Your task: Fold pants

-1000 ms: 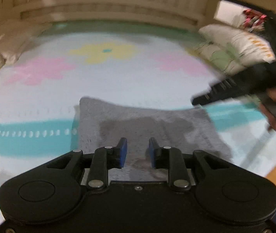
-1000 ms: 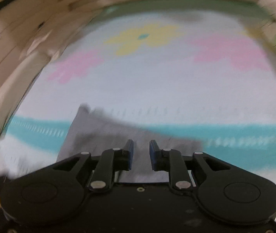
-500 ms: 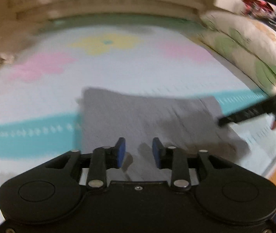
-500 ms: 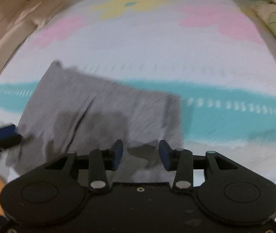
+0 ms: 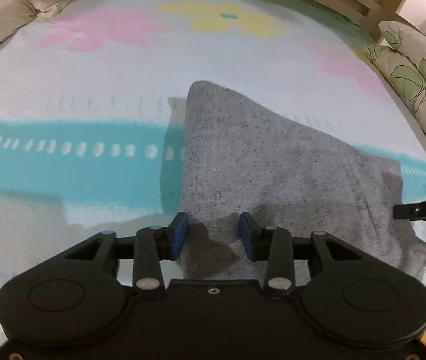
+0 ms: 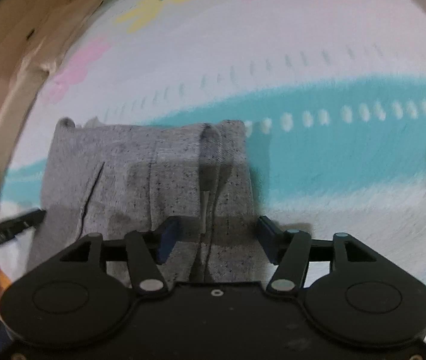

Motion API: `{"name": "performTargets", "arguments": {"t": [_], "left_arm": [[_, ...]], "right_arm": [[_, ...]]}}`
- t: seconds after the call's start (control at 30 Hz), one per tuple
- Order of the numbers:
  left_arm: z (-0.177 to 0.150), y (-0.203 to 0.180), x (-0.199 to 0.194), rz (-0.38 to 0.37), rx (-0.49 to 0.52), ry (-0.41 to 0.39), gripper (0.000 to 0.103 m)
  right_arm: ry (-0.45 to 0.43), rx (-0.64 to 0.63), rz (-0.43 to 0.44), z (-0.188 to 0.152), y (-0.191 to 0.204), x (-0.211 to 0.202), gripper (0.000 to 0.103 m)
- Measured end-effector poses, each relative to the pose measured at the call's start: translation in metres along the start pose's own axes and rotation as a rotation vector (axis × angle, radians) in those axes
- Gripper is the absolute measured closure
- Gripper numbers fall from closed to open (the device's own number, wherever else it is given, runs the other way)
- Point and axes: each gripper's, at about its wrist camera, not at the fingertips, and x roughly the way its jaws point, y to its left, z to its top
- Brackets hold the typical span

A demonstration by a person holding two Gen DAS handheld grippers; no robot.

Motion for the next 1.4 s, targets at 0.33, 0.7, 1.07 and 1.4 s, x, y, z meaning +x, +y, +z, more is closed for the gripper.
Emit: {"name": "performTargets", "arguments": {"t": [0.33,0.7,1.07,1.4], "left_arm": [[0.007,0.005,0.023,-0.026,-0.074,-0.003,0.039],[0.016,0.009,0.022,-0.129,-0.141,-0.004,0.083],[0.029,-0.012,-0.023,-0.085,-0.077,-0.153,0.088],[0.147,0.009,-0.027,0.058,-0.038,-0.278,0.088]], "right_arm": [[-0.060,-0.072,0.029,0.004,0.004,0.005,0.033],[-0.045,-0.059,0.034,0.009,0.018,0.006,0.075],[-0.198,-0.185,-0.062,0.023,0.077,-0.041,0.090],[-0.356,-0.226,-0.035,0.118,0.140,-0.029,0.091]]}}
